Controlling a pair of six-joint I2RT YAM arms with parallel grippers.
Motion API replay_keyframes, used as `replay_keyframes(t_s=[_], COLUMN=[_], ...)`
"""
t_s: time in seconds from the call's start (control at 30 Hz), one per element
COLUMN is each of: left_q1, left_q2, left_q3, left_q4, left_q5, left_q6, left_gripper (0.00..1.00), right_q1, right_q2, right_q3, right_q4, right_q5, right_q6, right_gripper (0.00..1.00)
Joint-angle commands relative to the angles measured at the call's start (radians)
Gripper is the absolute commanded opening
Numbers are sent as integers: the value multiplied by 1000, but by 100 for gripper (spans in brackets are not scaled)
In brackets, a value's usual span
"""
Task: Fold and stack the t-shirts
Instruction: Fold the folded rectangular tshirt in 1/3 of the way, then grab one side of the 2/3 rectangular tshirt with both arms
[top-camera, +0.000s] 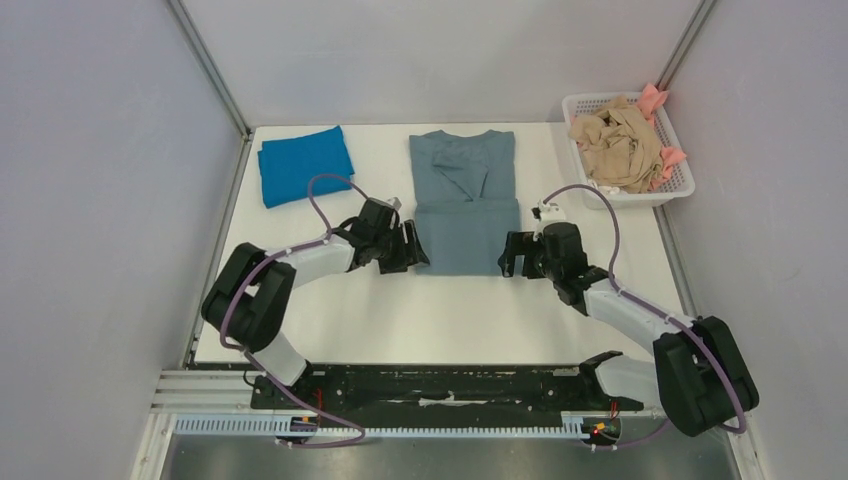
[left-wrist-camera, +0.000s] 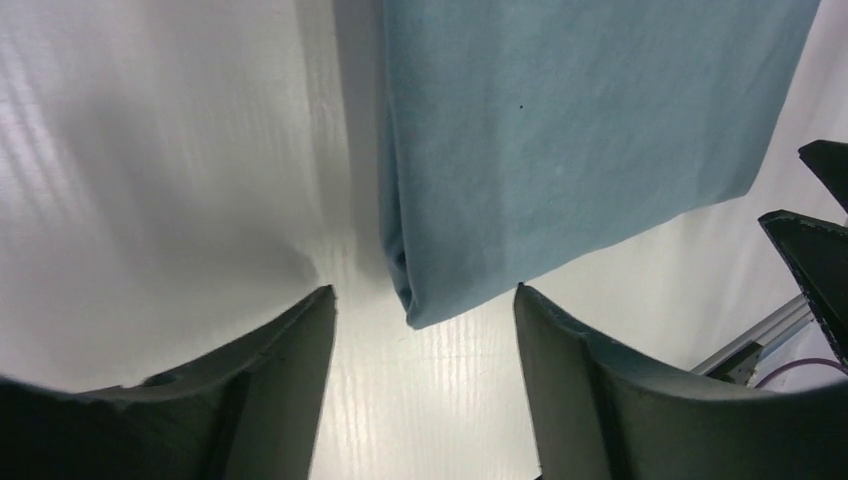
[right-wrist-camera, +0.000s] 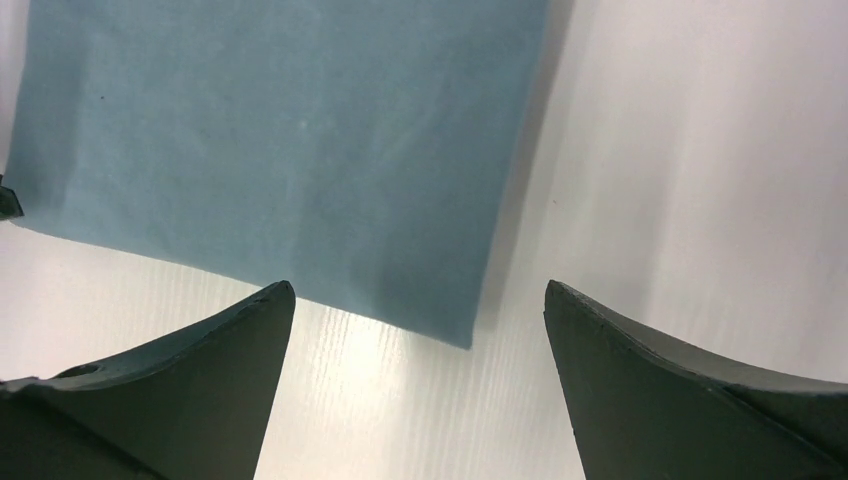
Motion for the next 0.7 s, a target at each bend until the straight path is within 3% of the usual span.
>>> replay_keyframes(t_s=[0.0, 0.1, 0.33, 0.47, 0.67], left_q1=[-28, -31, -32, -32, -32], left_q2=[51, 72, 106, 127, 126], left_q3=[5, -1, 3, 16, -10], left_q4=[77, 85, 82, 59, 67], left_q5=[42, 36, -4, -21, -16], left_q6=[-55, -63, -69, -62, -72], left_gripper=[61, 46, 29, 3, 2], right_q1=[-16, -30, -35, -35, -36], right_q2=[-69, -79, -65, -67, -30], right_q3=[-44, -68, -82, -94, -92], right_q4=[4, 5, 6, 1, 24], right_q5=[94, 97, 63, 65, 101], right_q6=[68, 87, 93, 114, 164], right_gripper=[98, 98, 98, 98, 89])
